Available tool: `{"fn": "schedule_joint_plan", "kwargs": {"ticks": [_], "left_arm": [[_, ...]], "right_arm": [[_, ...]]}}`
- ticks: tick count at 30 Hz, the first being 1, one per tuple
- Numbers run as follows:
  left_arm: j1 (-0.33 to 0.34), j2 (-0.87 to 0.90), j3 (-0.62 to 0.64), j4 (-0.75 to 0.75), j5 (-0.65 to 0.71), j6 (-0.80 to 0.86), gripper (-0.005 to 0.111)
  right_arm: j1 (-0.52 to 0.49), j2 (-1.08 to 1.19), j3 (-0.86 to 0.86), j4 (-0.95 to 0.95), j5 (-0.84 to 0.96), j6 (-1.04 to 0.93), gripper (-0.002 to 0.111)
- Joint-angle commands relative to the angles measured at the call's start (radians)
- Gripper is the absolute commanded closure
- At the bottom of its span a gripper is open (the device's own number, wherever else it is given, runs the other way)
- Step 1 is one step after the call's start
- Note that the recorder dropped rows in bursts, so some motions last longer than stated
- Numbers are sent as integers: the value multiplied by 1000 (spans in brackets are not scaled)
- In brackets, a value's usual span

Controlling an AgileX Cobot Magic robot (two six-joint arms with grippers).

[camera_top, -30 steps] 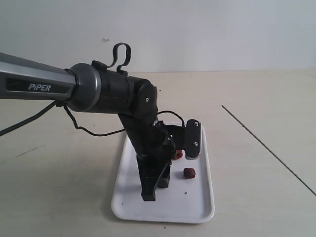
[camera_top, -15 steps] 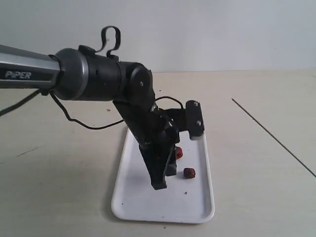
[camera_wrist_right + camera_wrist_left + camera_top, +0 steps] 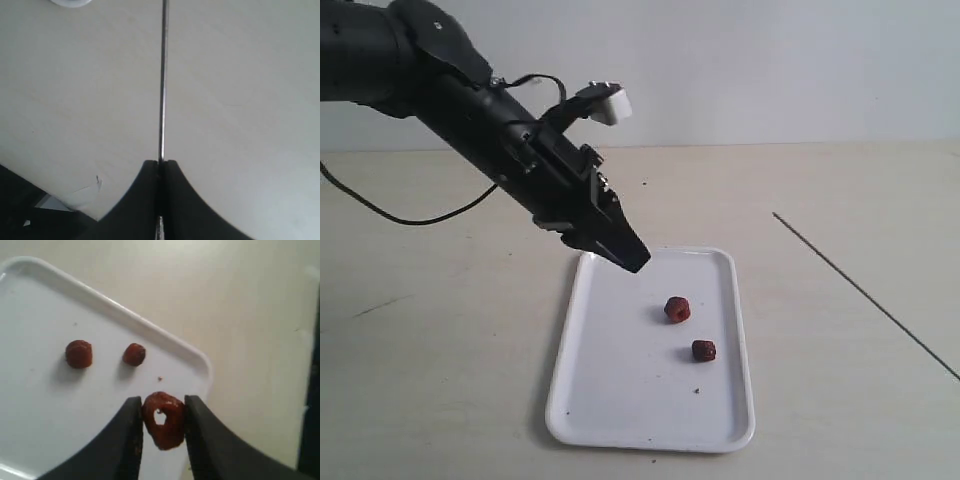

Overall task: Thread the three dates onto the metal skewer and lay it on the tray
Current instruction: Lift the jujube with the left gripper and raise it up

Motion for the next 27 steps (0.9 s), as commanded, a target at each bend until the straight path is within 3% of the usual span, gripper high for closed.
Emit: {"fn": "schedule_joint_plan", "kwargs": {"ticks": [1,5,10,17,27], "left_arm": [[65,-1,0,-211,113,-3,77],[79,1,0,-275,113,-68,77],[71,1,0,-350,113,-149,77],[72,-60,0,-303,113,-275,77],[72,-96,0,-313,113,-284,77]], "right_arm": [[1,-2,4,87,-37,-143,108],[1,-2,4,185,-84,-306,108],[1,20,4,185,-132,-250,108],[1,85,4,166,-133,-231,108],[1,83,4,122,-150,-187,108]]}}
